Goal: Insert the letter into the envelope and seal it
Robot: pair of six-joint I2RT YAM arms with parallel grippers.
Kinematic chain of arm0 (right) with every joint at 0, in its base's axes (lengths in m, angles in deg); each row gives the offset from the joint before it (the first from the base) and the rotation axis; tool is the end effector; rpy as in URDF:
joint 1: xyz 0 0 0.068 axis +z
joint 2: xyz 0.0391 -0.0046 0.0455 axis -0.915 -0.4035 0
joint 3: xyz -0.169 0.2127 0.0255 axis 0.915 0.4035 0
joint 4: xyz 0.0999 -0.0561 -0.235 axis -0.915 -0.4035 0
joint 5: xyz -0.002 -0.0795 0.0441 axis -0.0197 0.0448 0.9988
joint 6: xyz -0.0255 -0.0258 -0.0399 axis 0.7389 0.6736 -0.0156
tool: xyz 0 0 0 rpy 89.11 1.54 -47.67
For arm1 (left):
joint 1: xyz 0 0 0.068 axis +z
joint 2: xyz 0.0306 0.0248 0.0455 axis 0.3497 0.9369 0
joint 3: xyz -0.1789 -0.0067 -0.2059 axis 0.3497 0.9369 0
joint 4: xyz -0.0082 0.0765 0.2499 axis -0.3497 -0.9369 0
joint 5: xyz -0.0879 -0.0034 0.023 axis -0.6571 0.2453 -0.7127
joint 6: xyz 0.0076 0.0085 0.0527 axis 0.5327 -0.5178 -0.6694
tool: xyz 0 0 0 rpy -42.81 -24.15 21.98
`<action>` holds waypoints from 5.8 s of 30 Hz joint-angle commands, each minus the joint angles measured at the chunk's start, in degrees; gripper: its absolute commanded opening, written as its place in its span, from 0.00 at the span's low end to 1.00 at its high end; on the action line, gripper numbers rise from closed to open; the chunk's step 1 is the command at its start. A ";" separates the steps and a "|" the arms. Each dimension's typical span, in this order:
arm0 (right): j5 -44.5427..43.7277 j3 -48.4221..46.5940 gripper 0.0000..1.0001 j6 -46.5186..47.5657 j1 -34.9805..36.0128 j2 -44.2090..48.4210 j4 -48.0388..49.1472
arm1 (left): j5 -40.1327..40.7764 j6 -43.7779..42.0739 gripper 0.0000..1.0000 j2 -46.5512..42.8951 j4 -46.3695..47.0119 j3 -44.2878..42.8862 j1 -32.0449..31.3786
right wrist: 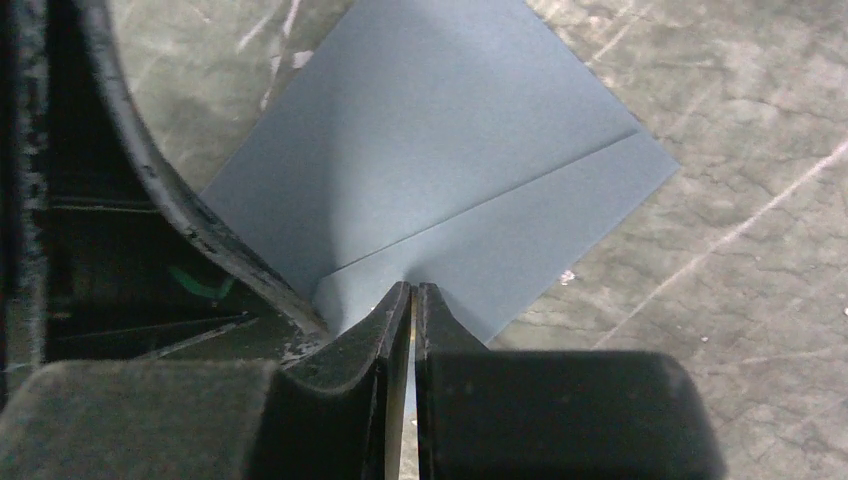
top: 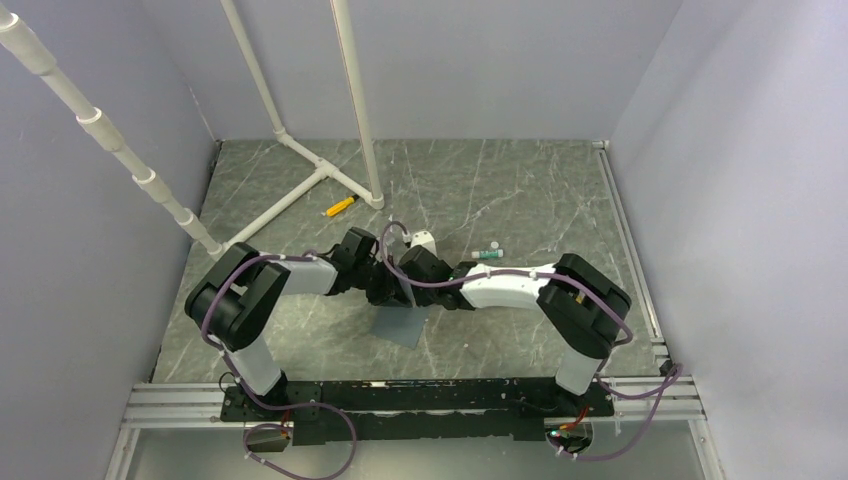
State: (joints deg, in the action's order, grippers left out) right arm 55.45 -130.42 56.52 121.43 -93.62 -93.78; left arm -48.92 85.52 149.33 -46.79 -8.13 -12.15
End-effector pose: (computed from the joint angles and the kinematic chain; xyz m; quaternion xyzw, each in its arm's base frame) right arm 0.2017 0.2733 0.1532 -0.1699 0.9278 0.1069 0.3143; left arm 0.2460 -0.1796 0.1189 -0.0141 0.9155 -0.3944 0.0784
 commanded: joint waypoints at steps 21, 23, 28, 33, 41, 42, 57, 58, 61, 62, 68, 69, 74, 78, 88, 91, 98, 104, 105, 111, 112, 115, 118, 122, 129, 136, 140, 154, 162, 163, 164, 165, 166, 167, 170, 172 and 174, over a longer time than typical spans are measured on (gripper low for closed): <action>-0.37 -1.42 0.15 5.53 6.27 -7.49 0.41 | 3.48 -0.44 0.02 -13.86 -9.82 4.79 2.74; -1.04 -1.84 0.15 5.27 6.91 -7.72 -0.84 | 4.96 0.08 0.02 -11.56 -9.08 5.50 2.74; -1.39 -0.99 0.16 4.40 7.70 -6.60 -1.89 | 8.93 0.95 0.02 -7.15 -7.02 6.92 2.76; -0.02 -0.35 0.18 4.50 8.34 -5.36 -1.76 | 10.77 2.00 0.03 -5.13 -7.94 6.74 2.77; 0.00 1.27 0.20 4.54 9.57 -4.74 -3.03 | 12.23 2.40 0.02 -5.83 -8.73 6.58 2.74; -0.15 1.29 0.20 4.37 9.75 -4.73 -3.44 | 12.21 2.34 0.02 -5.81 -8.91 6.60 2.74; 4.41 3.57 0.15 0.80 11.03 -2.85 -5.94 | 12.61 1.29 0.02 -5.23 -9.97 5.84 2.81; 5.19 3.79 0.15 0.46 11.06 -2.76 -6.15 | 12.63 1.22 0.02 -5.22 -10.00 5.82 2.75; 7.46 4.20 0.13 0.03 11.09 -2.44 -7.04 | 12.80 1.07 0.02 -5.22 -10.19 5.69 2.76; 8.21 4.45 0.13 0.01 11.20 -2.14 -7.01 | 12.82 1.01 0.03 -5.18 -10.27 5.58 2.74; 10.85 5.32 0.08 0.35 11.55 -1.15 -7.31 | 12.98 0.75 0.02 -4.68 -10.39 5.20 2.75; 10.94 5.25 0.08 0.55 11.65 -1.13 -7.24 | 12.98 0.76 0.02 -4.54 -10.30 5.16 2.74; 9.11 3.58 0.08 1.24 12.09 -2.50 -7.01 | 13.37 0.66 0.02 -3.81 -10.04 5.45 2.74; 6.32 0.29 0.08 1.55 13.13 -5.39 -8.89 | 14.04 0.60 0.02 -3.75 -10.19 6.01 2.74; 1.87 -4.52 0.12 2.06 17.86 -8.36 -12.25 | 15.23 1.72 0.02 -3.78 -8.51 8.46 3.11; 2.76 -4.28 0.14 2.74 18.91 -7.97 -10.57 | 14.56 2.19 0.02 -3.54 -7.03 9.74 3.88; 5.68 -3.08 0.16 4.37 20.00 -7.03 -5.01 | 12.20 3.64 0.02 -3.01 -2.86 12.46 5.56; 5.21 -1.69 0.19 3.56 20.00 -6.77 -2.23 | 11.32 4.07 0.02 -2.54 -1.02 13.68 6.42; 4.99 -1.74 0.19 3.28 19.96 -6.98 -2.15 | 11.25 4.12 0.02 -2.54 -0.99 13.76 6.54; 8.55 -0.63 0.20 3.99 19.92 -6.94 1.51 | 11.00 4.57 0.02 -2.46 -0.33 14.25 6.97; 9.82 0.05 0.21 4.54 19.89 -6.73 3.46 | 10.78 4.66 0.03 -2.23 -0.08 14.38 7.24; 12.98 1.24 0.21 6.02 19.93 -6.45 7.18 | 10.21 5.01 0.02 -1.75 0.81 14.83 7.69; 13.67 2.21 0.21 6.62 19.84 -6.12 10.12 | 9.56 5.28 0.02 -1.13 1.84 15.04 7.99; 11.40 3.81 0.21 5.94 19.79 -1.65 10.87 | 8.71 4.70 0.02 -1.16 1.66 14.57 8.19; 0.78 6.62 0.34 -0.27 17.01 11.94 2.69 | 3.85 1.72 0.05 -5.07 0.07 9.67 8.19; -7.26 10.66 0.44 -9.17 6.85 22.75 -8.90 | 1.74 -1.64 0.30 -12.39 -7.56 -1.23 8.23; -11.92 10.60 0.51 -14.14 -0.98 27.94 -15.21 | 2.24 -6.13 0.44 -15.32 -11.85 -6.17 8.23; -12.70 5.48 0.75 -16.31 -24.98 24.15 -17.01 | 24.26 -11.56 0.93 -24.22 -19.69 -11.20 8.19; -13.40 -4.05 0.70 -18.86 -27.26 9.46 -14.86 | 28.69 -10.98 0.93 -27.50 -21.73 -10.78 8.28; -13.35 -4.74 0.70 -18.96 -27.49 7.90 -14.45 | 28.09 -11.08 0.93 -27.92 -21.15 -10.24 8.28; -12.97 -5.64 0.69 -19.27 -27.67 6.37 -14.19 | 27.44 -11.12 0.93 -28.20 -20.65 -9.78 8.28; -12.82 -6.77 0.67 -19.69 -27.89 4.86 -14.76 | 26.68 -11.09 0.93 -28.33 -20.28 -9.34 8.28; -13.08 -7.96 0.66 -20.27 -27.89 3.44 -15.42 | 26.09 -11.08 0.93 -28.38 -20.15 -9.09 8.28; -13.45 -8.84 0.65 -20.82 -27.89 2.18 -15.89 | 25.71 -10.99 0.93 -28.38 -20.18 -8.82 8.28; -14.09 -9.91 0.62 -22.06 -27.99 -0.16 -16.52 | 25.78 -10.78 0.93 -28.37 -20.35 -8.20 8.28; -14.02 -9.60 0.61 -22.44 -28.02 -0.48 -16.34 | 26.09 -10.77 0.93 -28.51 -20.42 -7.95 8.28; -13.48 -9.36 0.60 -22.26 -27.98 -0.93 -16.14 | 26.24 -10.95 0.93 -28.56 -20.40 -7.90 8.32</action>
State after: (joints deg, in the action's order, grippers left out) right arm 43.19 -138.15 35.96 93.67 -94.29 -109.97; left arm -22.64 75.29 122.18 -68.41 -16.42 -4.02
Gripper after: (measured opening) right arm 0.614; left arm 0.928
